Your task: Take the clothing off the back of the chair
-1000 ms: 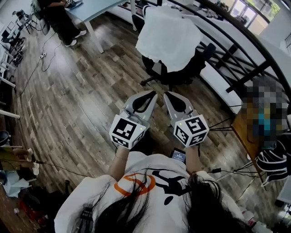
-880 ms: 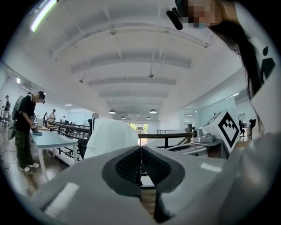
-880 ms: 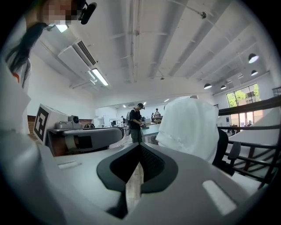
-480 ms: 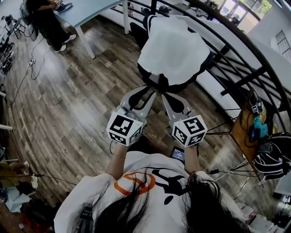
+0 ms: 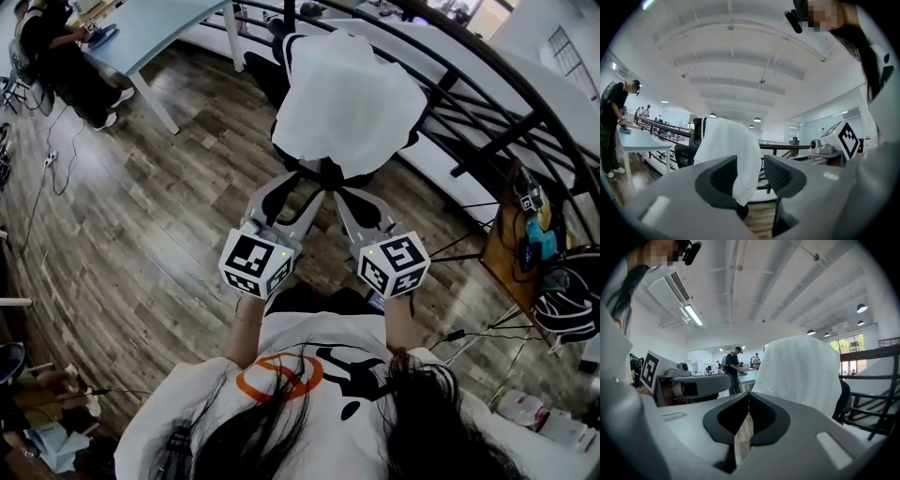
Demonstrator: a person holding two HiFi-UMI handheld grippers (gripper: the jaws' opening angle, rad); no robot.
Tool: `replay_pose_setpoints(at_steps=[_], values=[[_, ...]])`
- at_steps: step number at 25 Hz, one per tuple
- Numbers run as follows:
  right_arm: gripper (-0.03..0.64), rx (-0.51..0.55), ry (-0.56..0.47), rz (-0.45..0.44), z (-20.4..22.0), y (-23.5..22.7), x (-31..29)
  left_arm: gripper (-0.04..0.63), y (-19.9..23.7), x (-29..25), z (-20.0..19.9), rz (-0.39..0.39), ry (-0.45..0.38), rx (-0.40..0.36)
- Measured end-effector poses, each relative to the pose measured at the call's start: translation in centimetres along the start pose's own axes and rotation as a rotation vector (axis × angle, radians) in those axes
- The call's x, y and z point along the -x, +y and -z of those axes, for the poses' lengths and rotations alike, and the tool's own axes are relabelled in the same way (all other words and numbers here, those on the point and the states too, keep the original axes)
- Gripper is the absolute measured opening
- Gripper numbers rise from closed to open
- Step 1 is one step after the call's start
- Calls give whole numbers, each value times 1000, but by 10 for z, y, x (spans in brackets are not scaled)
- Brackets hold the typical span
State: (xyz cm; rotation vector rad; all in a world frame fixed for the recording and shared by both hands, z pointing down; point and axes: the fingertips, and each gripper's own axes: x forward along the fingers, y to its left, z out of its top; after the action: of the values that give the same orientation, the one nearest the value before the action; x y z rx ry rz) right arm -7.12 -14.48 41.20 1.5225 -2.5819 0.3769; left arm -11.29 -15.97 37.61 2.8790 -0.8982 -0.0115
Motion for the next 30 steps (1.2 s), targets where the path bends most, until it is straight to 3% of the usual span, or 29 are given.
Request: replay_pose_setpoints(at_steps=[10,17,25,30], values=[[9,-12,-11,47,-7,-46,10,232,-4,-37,1,19,7,8],[18,-21,-15,64,-11,-107,11,247,21,-66,-5,-101,-27,-5],[46,-23,-32,83,-37,-217,19,332,44,-136,-4,-213,23,-46],[86,-14,-31,42,-53,-273,17,370,52,-169,1,-290,77,-65]])
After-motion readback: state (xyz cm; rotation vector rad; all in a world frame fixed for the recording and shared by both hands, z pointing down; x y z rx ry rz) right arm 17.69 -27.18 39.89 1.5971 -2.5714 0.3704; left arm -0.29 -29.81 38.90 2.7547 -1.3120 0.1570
